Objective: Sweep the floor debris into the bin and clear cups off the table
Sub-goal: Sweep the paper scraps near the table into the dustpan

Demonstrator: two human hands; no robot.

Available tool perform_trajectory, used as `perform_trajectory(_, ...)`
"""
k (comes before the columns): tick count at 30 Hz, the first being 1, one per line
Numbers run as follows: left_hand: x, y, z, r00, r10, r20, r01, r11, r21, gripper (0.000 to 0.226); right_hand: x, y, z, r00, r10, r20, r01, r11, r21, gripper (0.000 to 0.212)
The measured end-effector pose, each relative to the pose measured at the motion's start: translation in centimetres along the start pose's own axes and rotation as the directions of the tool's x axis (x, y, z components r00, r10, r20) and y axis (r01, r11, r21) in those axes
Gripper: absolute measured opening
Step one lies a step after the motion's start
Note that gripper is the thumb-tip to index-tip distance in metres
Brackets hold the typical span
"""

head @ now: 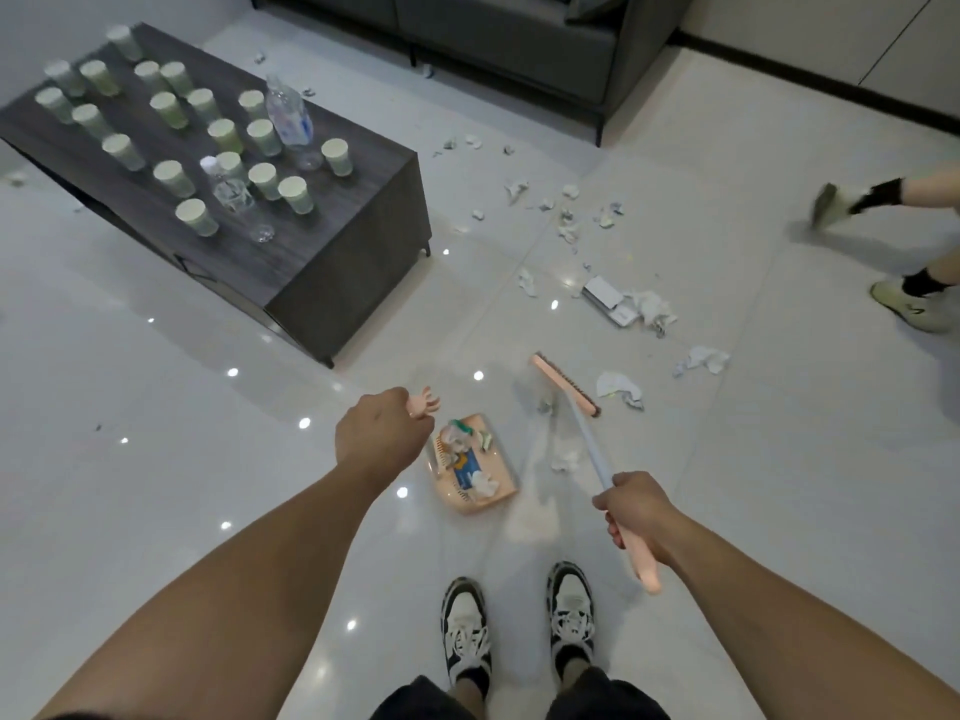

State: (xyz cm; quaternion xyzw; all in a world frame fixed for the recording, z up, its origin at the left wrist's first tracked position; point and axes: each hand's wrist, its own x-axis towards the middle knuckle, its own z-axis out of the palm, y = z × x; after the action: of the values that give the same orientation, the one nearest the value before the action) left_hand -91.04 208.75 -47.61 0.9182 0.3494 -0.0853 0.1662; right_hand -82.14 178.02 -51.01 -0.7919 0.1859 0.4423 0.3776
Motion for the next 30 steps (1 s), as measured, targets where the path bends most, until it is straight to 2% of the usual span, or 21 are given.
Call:
perform_trajectory(4,-0.7,2.2,1.7,1.0,-0.025,0.006,0.025,1.0,0.017,0.025,2.5,2.1,-4.2,0.998,0.068,0.012,-0.066,0.994,-0.086,0.004)
perform_trajectory(9,-0.8,4.1,3.1,1.0,-0.007,0.013,0.007,1.0,-0.001,0.028,1.3,6.6,-6.2,0.984,0.164,0.07,-0.152,0.976,-0.158,0.015)
perform_trajectory(13,0.2,5.0,3.0,0.998,-0.006,0.061,0.007,1.0,-0.01,0.025,-0.9,8.7,-6.1,0.978,0.16,0.132,-0.152,0.986,-0.072,0.042)
perform_trajectory(17,0.8,4.9,3.0,0.995,-0.014,0.097,0.013,1.0,0.011,0.025,-2.2,9.1,-5.9,0.965,0.172,0.197,-0.185,0.981,0.054,0.046)
perform_trajectory(21,0.9,5.0,3.1,0.995,0.011,0.1,-0.012,1.0,0.009,0.025,-2.8,9.5,-4.9,0.969,0.134,0.209,-0.168,0.973,0.156,0.032)
perform_trajectory(23,0.8,5.0,3.1,0.994,0.016,0.107,-0.017,1.0,0.0,0.024,-2.7,9.0,-3.5,0.977,0.111,0.181,-0.141,0.976,0.163,0.022)
perform_trajectory(26,0.1,4.3,3.2,0.994,0.018,0.107,-0.018,1.0,-0.003,0.022,-2.2,8.4,-0.8,0.985,0.107,0.138,-0.13,0.975,0.178,0.02)
perform_trajectory(30,-0.3,3.2,3.1,0.995,0.038,0.092,-0.037,0.999,-0.014,0.023,-2.6,7.6,2.6,0.973,0.149,0.175,-0.178,0.969,0.169,0.009)
